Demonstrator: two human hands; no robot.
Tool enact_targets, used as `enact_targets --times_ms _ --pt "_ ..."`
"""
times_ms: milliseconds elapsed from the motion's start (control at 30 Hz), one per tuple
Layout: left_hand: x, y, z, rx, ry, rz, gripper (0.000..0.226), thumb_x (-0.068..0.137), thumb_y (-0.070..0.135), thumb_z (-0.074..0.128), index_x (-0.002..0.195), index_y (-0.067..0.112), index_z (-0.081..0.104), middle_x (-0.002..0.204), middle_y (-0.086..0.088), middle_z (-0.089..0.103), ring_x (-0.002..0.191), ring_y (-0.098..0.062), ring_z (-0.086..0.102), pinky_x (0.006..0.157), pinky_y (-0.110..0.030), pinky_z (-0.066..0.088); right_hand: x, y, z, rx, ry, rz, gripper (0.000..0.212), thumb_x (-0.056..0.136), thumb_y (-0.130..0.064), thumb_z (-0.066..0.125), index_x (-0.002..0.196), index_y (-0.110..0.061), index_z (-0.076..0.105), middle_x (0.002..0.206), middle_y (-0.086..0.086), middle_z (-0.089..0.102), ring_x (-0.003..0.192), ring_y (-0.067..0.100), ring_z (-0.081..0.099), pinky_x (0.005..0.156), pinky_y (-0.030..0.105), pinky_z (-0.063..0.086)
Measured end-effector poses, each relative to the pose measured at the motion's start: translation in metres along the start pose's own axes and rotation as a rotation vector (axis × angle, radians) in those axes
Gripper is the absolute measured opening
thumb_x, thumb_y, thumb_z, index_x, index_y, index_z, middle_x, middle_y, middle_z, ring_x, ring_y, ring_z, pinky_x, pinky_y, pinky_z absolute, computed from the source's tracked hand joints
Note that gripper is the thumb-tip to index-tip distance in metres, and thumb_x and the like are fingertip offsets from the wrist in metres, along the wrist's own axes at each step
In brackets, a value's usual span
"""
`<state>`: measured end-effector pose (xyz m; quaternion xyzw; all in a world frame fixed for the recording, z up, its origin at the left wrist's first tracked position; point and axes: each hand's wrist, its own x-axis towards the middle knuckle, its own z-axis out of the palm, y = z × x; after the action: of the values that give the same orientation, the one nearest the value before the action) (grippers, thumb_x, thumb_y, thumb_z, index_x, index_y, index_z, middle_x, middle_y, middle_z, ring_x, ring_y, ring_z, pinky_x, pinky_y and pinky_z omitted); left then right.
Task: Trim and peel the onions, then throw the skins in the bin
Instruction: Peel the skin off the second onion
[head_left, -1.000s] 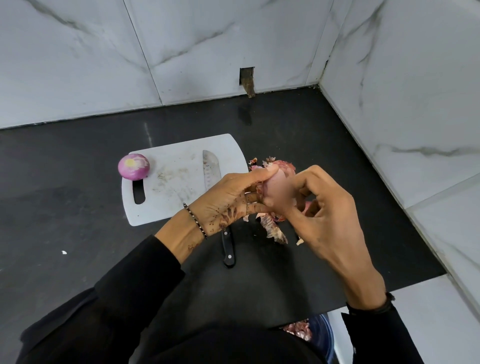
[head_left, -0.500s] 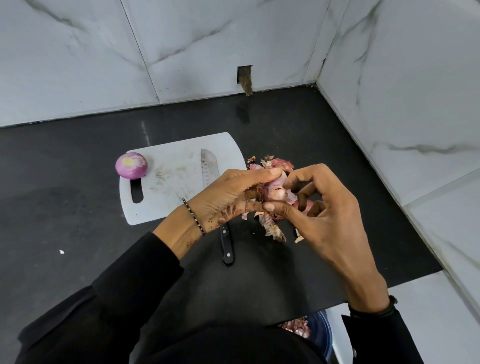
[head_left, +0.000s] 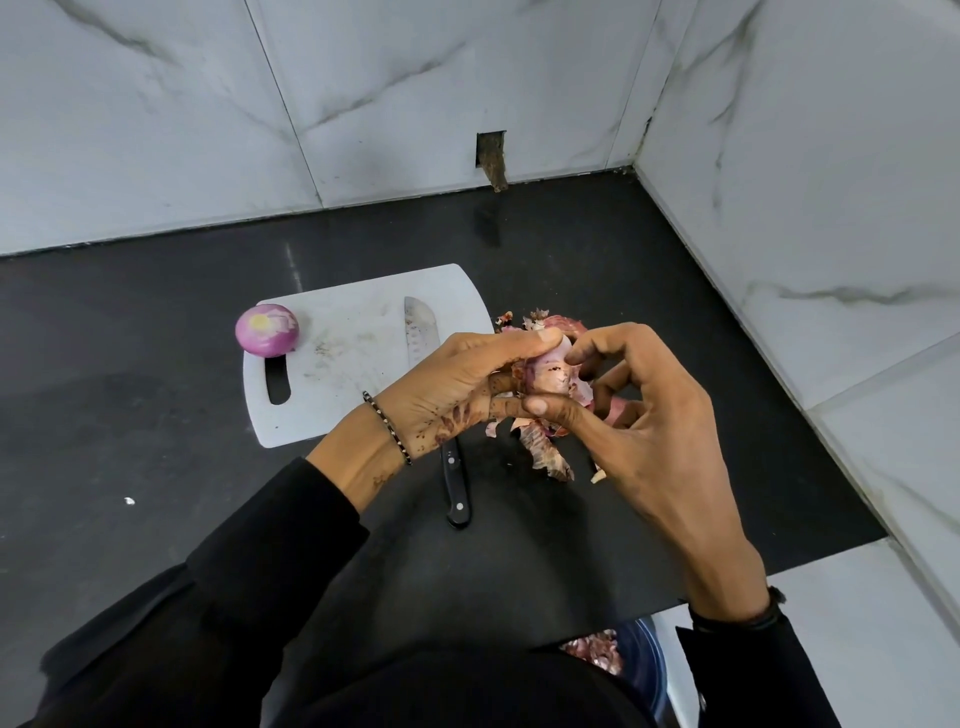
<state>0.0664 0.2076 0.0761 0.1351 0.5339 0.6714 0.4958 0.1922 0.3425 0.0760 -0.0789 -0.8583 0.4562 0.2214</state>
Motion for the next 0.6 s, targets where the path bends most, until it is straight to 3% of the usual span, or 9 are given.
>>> enact_targets --times_ms 67,200,267,367,600 --pt "0.0 -0.001 -0.001 0.018 0.0 0.01 0.023 0.098 0.023 0.054 0.088 0.011 0.07 0.075 -0.001 0.068 0.066 -0.011 0.065 0.066 -0.023 0.054 -0.001 -0.002 -0.001 -0.014 -0.001 0.007 0.034 0.079 -0.048 0.08 0.102 -0.028 0.063 0.098 -0.01 0.062 0.076 0.018 0.06 0.061 0.036 0.054" --pt "0.001 -0.001 -0.002 0.051 0.015 0.018 0.03 0.094 0.03 0.057 0.073 0.016 0.074 0.077 -0.001 0.069 0.065 -0.01 0.066 0.071 -0.025 0.057 -0.002 -0.003 0.006 -0.089 0.01 -0.033 0.023 0.084 -0.041 0.079 0.088 -0.025 0.063 0.087 -0.014 0.059 0.075 0.013 0.056 0.059 0.02 0.045" --pt "0.001 -0.002 -0.003 0.033 0.02 0.016 0.026 0.088 0.036 0.063 0.078 0.015 0.073 0.081 -0.004 0.069 0.067 -0.012 0.066 0.073 -0.028 0.056 -0.002 -0.002 0.008 -0.082 0.019 -0.011 0.025 0.084 -0.043 0.078 0.087 -0.025 0.06 0.085 -0.017 0.058 0.077 0.011 0.056 0.059 0.017 0.042" --pt "0.003 -0.003 -0.007 0.038 0.021 0.015 0.03 0.095 0.033 0.058 0.074 0.015 0.07 0.08 -0.005 0.065 0.068 -0.014 0.064 0.076 -0.031 0.053 -0.003 -0.001 0.008 -0.041 0.038 0.023 0.033 0.08 -0.047 0.079 0.092 -0.025 0.058 0.085 -0.02 0.058 0.073 0.01 0.056 0.058 0.016 0.044" --pt "0.001 -0.004 0.0 -0.029 0.094 0.008 0.024 0.092 0.029 0.059 0.098 0.01 0.072 0.082 -0.004 0.073 0.073 -0.014 0.07 0.067 -0.027 0.059 -0.003 -0.002 -0.001 0.027 0.029 -0.056 0.039 0.081 -0.037 0.083 0.112 -0.023 0.064 0.104 -0.011 0.063 0.08 0.016 0.062 0.059 0.015 0.046"
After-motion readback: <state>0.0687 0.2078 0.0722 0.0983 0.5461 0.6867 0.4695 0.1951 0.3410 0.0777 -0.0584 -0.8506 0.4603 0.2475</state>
